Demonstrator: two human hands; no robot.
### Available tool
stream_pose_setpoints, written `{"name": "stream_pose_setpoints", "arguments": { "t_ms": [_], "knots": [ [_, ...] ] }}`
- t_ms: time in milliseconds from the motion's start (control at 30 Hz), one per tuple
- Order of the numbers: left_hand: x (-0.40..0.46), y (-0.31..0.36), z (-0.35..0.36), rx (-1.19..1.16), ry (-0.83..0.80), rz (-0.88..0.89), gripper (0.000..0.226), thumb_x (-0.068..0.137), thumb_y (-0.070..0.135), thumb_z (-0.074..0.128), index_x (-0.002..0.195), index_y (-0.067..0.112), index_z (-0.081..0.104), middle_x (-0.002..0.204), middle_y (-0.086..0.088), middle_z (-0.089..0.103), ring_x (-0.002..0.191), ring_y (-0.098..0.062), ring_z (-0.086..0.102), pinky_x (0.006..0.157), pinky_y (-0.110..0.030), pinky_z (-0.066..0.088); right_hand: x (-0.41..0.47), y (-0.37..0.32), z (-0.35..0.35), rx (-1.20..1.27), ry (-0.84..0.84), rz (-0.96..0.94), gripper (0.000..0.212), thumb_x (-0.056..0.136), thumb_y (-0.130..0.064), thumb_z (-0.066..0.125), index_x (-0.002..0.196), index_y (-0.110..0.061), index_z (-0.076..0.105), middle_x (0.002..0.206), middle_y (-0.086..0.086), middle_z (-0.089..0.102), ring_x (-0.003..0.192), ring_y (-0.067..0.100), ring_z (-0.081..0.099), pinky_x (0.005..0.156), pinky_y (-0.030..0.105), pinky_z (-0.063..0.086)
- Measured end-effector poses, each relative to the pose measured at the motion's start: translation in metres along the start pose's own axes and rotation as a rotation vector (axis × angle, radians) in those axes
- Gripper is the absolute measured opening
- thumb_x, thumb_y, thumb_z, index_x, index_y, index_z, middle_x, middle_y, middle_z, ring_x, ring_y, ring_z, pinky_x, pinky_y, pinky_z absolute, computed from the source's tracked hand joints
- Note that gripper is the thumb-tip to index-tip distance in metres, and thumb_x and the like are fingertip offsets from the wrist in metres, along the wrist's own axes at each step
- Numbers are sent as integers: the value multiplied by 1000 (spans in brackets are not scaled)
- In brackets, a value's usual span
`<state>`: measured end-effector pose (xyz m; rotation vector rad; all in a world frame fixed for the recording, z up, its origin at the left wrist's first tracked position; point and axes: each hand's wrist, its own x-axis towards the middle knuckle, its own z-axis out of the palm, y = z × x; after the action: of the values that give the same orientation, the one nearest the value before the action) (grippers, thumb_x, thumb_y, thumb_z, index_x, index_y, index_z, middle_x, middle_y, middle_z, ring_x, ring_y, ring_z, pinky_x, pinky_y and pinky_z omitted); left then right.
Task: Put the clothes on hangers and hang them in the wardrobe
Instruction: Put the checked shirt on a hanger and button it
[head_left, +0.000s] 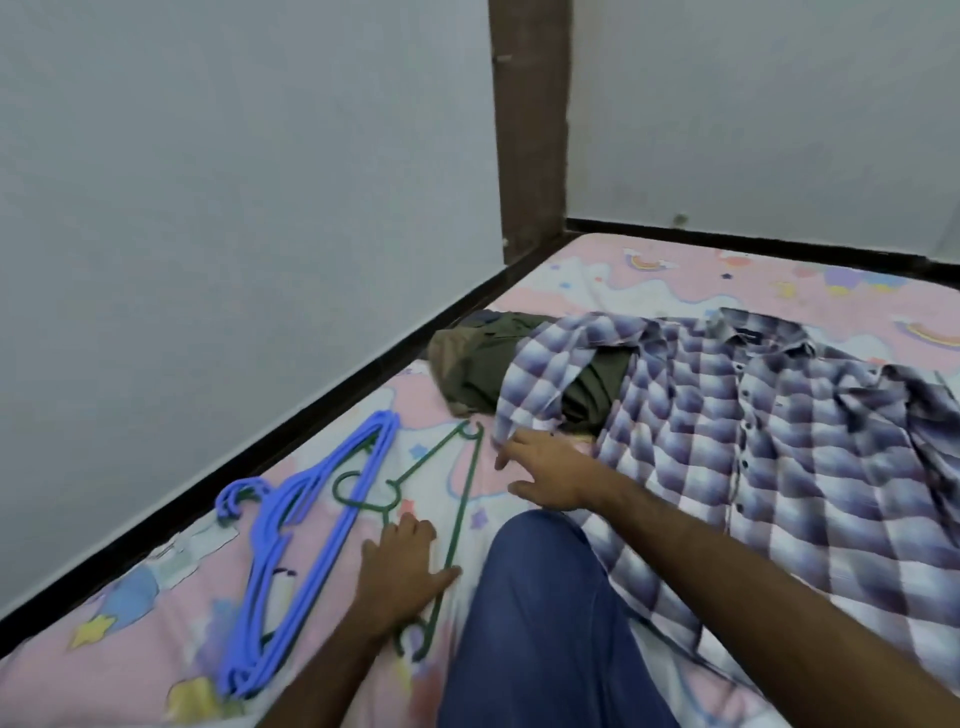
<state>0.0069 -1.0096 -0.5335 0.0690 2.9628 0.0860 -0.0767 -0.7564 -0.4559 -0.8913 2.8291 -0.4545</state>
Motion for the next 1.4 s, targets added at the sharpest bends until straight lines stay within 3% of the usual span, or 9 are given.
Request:
{"name": "stream_pose_setpoints", "arguments": {
  "t_ms": [367, 500, 600, 767, 867, 1000, 1133, 1267, 1400],
  "knots": [
    [-7, 41, -51, -94, 77, 5, 26, 79, 45, 46, 87, 21, 50, 94, 6, 57, 96, -20, 52, 87, -43, 36, -31, 3, 0, 7, 73, -32, 55, 85, -24, 62, 139, -16, 50, 138, 6, 49, 125, 30, 47, 103, 46, 42],
    [-29, 46, -107, -151, 30, 149, 24, 72, 46, 48, 76, 23, 50, 83, 7, 57, 81, -15, 54, 91, -42, 39, -31, 10, -17, -95, 153, -57, 77, 83, -37, 71, 151, -24, 37, 155, 3, 34, 139, 25, 35, 113, 45, 36],
    [-43, 46, -148, 47, 73, 322, 21, 77, 45, 48, 78, 24, 51, 83, 7, 53, 82, -13, 48, 88, -40, 37, -25, 10, -26, -171, 203, -105, 84, 84, -50, 71, 155, -31, 30, 162, -1, 27, 148, 23, 26, 121, 48, 25],
    [-47, 32, -188, 370, 492, 719, 17, 69, 41, 46, 66, 25, 52, 70, 8, 45, 66, -20, 48, 64, -38, 46, -19, 7, -43, -158, 277, -77, 81, 85, -61, 62, 154, -32, 31, 162, 3, 28, 146, 26, 30, 120, 50, 26],
    [-41, 31, -216, 375, 592, 856, 11, 72, 33, 52, 69, 23, 52, 77, 6, 47, 73, -22, 49, 75, -40, 46, -25, 9, -65, -133, 348, -66, 64, 80, -59, 66, 135, -31, 49, 133, 3, 47, 119, 26, 48, 101, 46, 42],
    [-21, 34, -230, 449, 841, 704, 18, 78, 25, 52, 92, 22, 62, 120, 0, 61, 110, -26, 59, 102, -54, 37, -36, 15, -98, -195, 495, 187, 54, 73, -67, 68, 111, -32, 53, 115, 0, 50, 104, 26, 52, 87, 43, 49],
    [-13, 84, -216, -155, 1017, 501, 39, 78, 33, 65, 116, 26, 63, 136, 7, 52, 120, -17, 50, 95, -37, 31, -55, 31, -121, 160, 598, 493, 58, 66, -73, 66, 100, -29, 48, 107, -1, 54, 96, 22, 55, 82, 39, 51],
    [19, 153, -215, -1310, 357, 269, 90, 65, 60, 81, 138, 21, 46, 142, 1, 51, 119, -10, 55, 98, -31, 47, -91, 27, -137, 825, 647, 460, 48, 84, -46, 79, 101, -22, 42, 93, 2, 56, 76, 12, 57, 61, 22, 44],
    [38, 232, -223, -1425, 76, 446, 102, 82, 25, 83, 157, 30, 14, 145, 6, 28, 129, -12, 42, 83, -16, 52, -126, 29, -138, 1048, 486, 329, 42, 94, -30, 72, 125, -17, 46, 114, 12, 66, 92, 21, 72, 78, 36, 58]
  ]
}}
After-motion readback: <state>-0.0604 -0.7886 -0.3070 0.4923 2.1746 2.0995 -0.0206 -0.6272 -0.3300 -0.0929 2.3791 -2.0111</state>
